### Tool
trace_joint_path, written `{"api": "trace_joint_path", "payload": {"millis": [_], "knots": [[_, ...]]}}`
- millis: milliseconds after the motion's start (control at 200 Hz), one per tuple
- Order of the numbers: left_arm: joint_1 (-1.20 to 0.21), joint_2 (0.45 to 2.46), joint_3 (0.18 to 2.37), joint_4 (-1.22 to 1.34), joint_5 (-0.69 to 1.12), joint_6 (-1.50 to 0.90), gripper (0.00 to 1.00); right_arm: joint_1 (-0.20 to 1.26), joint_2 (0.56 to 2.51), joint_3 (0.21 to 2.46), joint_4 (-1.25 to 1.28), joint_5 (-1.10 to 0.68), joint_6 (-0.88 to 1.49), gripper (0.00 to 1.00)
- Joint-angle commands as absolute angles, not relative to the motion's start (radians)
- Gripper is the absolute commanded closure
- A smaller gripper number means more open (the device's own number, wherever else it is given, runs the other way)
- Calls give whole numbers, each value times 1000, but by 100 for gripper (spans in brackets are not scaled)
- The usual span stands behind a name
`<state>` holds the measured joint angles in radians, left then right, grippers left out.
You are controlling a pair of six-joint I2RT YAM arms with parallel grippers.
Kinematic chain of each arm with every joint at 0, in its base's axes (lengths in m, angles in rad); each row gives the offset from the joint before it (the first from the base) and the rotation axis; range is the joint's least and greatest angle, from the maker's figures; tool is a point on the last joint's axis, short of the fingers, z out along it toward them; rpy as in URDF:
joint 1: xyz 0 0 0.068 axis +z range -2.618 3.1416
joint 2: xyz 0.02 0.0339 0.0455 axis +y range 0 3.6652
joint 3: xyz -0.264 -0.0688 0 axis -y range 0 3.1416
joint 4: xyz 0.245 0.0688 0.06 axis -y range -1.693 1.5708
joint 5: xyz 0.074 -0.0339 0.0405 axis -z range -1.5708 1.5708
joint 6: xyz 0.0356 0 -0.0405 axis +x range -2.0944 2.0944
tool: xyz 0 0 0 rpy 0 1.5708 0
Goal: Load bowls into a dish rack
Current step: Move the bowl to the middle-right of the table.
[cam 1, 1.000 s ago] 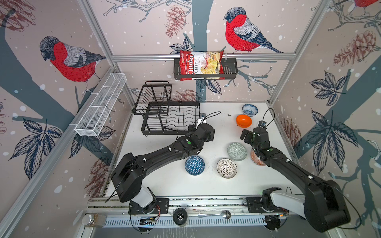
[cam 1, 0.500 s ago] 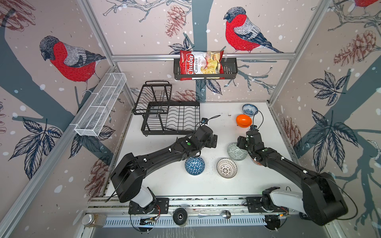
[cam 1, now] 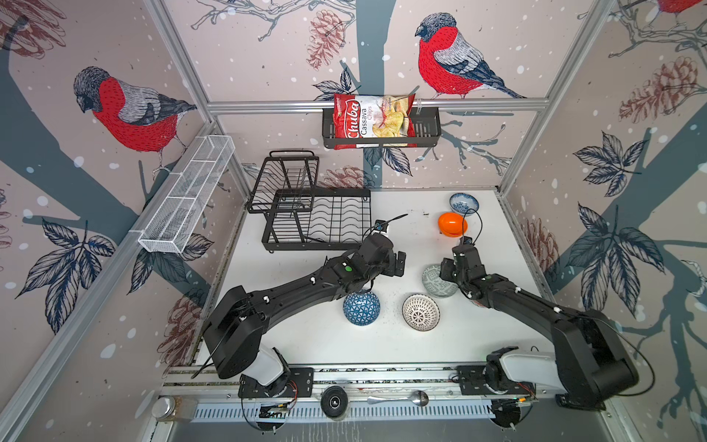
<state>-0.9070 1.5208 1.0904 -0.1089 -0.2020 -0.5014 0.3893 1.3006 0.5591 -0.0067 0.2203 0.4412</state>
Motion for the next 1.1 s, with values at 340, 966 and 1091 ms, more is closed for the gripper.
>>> {"api": "trace_joint_path", "payload": {"millis": [340,966,1091], "knots": [[-904,1505,1071,-86,-193,-515,2,395,1258,525,0,175,465,51],[-904,1505,1058,-63,-183,-521,2,407,1207,455,10,147,486,66],[-904,1500,1059,-64,-184,-519,2,408,1229,467,17,158,483,76]]}}
